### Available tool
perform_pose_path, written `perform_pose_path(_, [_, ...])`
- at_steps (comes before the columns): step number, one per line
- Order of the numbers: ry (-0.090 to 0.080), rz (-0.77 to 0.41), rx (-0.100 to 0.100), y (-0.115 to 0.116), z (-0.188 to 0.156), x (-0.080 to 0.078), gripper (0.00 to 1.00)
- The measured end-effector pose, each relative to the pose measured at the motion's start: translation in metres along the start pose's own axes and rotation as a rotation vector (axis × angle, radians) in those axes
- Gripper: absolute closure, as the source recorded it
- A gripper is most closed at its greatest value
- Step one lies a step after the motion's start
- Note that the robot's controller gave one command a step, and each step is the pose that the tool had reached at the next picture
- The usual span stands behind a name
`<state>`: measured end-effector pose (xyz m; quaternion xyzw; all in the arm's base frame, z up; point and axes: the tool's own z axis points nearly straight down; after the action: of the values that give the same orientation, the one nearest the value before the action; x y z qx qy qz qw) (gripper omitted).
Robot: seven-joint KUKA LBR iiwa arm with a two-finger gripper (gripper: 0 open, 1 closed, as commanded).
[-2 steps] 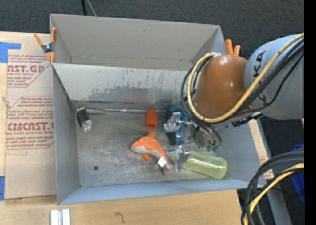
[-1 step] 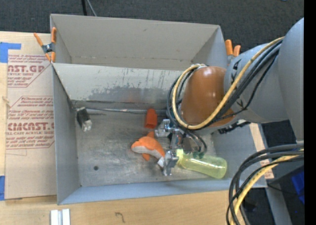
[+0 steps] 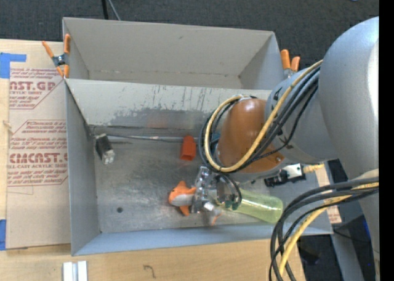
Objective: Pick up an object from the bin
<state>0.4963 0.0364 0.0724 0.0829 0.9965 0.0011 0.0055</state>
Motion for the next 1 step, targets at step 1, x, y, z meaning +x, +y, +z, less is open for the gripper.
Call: perform_pose_path(1, [0.0,0.0,0.0,0.0,0.0,0.0,1.0])
